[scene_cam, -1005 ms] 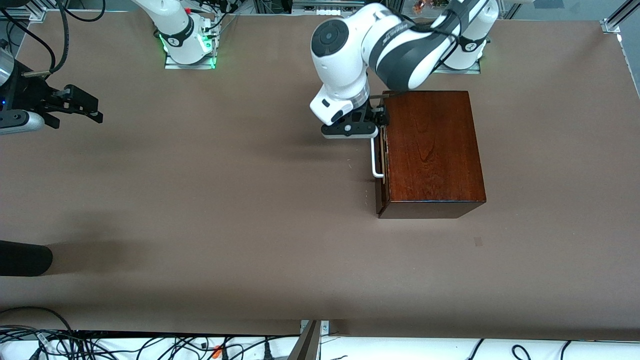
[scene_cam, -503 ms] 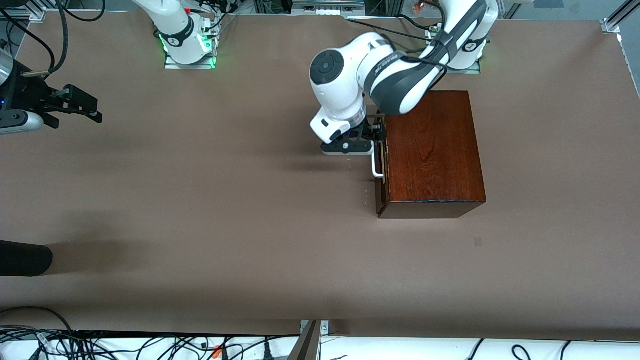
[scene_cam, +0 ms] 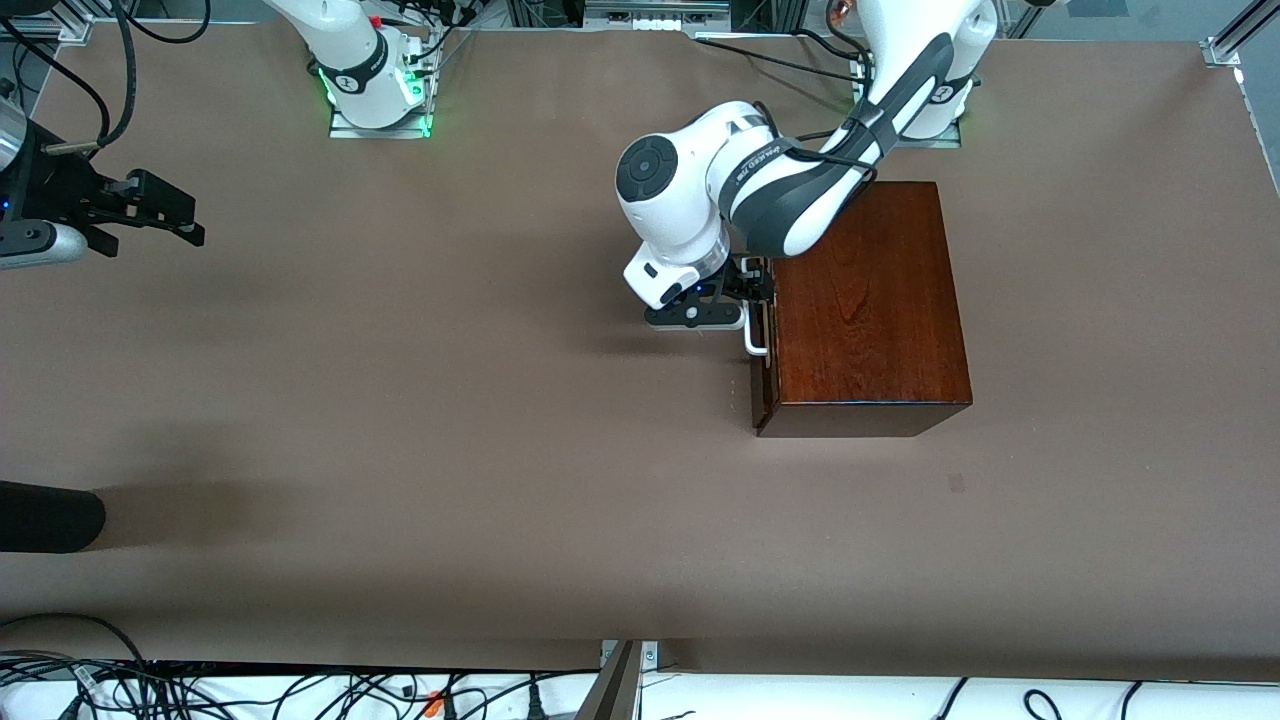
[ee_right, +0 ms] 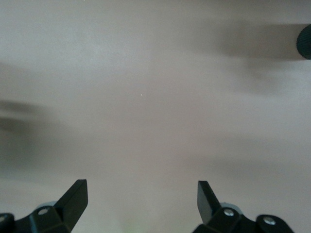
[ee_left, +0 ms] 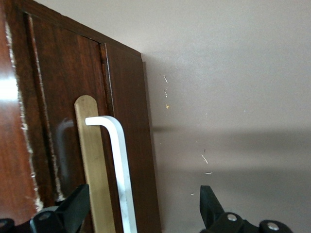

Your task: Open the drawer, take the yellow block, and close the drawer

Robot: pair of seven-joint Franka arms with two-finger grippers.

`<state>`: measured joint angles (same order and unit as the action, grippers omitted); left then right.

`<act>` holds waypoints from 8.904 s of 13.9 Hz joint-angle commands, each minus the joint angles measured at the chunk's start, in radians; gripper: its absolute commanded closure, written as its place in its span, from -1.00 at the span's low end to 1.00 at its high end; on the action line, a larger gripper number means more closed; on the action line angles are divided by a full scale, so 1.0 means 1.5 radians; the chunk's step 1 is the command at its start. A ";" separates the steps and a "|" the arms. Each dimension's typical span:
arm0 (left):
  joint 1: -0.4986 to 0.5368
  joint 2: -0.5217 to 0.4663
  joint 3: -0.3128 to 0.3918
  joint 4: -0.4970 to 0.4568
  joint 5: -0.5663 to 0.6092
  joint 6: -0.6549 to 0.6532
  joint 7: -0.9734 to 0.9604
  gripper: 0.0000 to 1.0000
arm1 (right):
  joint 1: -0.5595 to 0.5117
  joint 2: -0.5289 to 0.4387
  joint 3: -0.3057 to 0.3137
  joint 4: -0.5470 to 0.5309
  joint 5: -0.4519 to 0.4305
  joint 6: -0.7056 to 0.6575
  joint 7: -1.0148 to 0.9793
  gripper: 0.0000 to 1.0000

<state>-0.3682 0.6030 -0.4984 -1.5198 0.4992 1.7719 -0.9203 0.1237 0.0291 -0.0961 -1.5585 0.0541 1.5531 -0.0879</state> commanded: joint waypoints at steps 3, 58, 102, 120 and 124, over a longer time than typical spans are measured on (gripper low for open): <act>-0.002 0.016 -0.001 0.000 0.036 0.014 -0.042 -1.00 | -0.001 -0.003 0.001 0.004 -0.008 -0.009 0.002 -1.00; -0.117 0.140 -0.004 0.156 -0.007 0.114 -0.186 -1.00 | -0.005 -0.001 -0.006 0.004 -0.002 -0.007 0.002 -1.00; 0.196 -0.429 0.322 -0.041 -0.388 -0.172 0.570 -1.00 | 0.167 0.099 0.138 0.023 0.000 0.018 -0.102 -1.00; 0.198 -0.390 0.337 0.006 -0.331 -0.172 0.642 -1.00 | 0.514 0.431 0.135 0.217 -0.177 0.261 -0.201 -1.00; 0.199 -0.391 0.336 0.002 -0.321 -0.176 0.641 -1.00 | 0.516 0.483 0.136 0.263 -0.185 0.275 -0.213 -1.00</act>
<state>-0.0629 0.0061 0.0031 -1.5376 -0.0023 1.5166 0.0216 0.8872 0.7074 0.1154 -1.2331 -0.2088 1.9615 -0.3780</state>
